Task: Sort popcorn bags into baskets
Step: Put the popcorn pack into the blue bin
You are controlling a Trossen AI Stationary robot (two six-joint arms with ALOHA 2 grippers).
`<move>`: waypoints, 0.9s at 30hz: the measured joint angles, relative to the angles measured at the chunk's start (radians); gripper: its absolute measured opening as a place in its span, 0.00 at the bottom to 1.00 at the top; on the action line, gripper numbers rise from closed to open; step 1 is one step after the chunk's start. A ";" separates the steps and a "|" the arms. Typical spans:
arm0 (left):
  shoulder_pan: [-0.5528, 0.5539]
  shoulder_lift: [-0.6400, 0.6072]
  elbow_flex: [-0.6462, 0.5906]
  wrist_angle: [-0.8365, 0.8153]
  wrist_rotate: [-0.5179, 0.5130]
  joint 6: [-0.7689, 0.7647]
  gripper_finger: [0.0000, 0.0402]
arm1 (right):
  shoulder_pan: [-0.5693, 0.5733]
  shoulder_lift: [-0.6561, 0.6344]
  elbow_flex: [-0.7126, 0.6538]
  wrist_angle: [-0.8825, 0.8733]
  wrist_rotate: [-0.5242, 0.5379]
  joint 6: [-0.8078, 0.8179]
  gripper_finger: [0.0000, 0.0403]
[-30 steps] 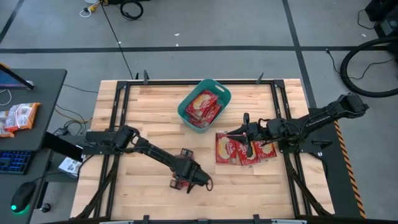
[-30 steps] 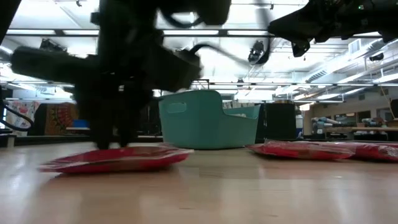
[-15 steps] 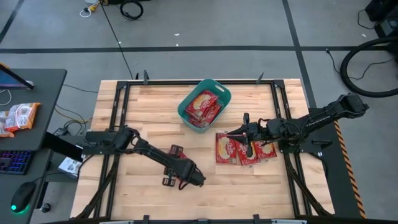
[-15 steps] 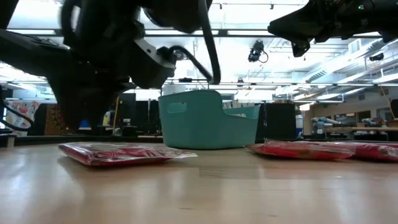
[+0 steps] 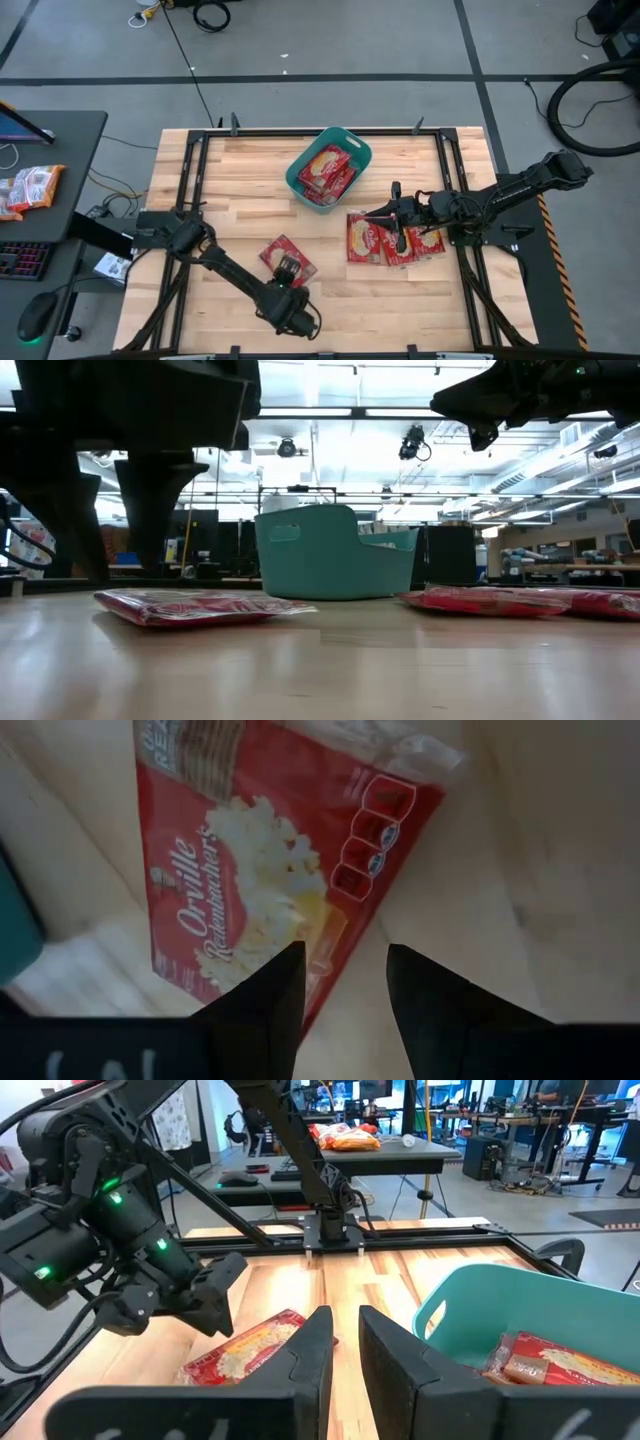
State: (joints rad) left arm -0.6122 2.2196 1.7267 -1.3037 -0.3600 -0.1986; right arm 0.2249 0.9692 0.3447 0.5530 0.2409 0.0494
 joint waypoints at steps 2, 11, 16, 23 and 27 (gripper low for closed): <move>0.001 0.000 0.000 -0.001 -0.011 0.000 0.37 | 0.000 0.000 0.000 0.000 0.000 0.000 0.15; -0.015 -0.003 -0.130 0.063 -0.028 -0.002 0.37 | 0.001 0.000 0.000 0.000 -0.008 0.004 0.15; -0.023 -0.003 -0.151 0.078 -0.091 0.000 0.37 | 0.001 0.000 0.000 0.000 -0.008 0.004 0.15; -0.019 -0.003 -0.151 0.100 -0.102 0.000 0.32 | 0.001 0.000 0.000 0.000 -0.008 0.007 0.15; -0.019 -0.003 -0.151 0.114 -0.105 -0.010 0.20 | 0.001 0.000 0.000 0.000 -0.008 0.007 0.15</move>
State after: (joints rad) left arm -0.6312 2.2169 1.5761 -1.1899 -0.4648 -0.2086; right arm 0.2256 0.9693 0.3447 0.5527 0.2329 0.0564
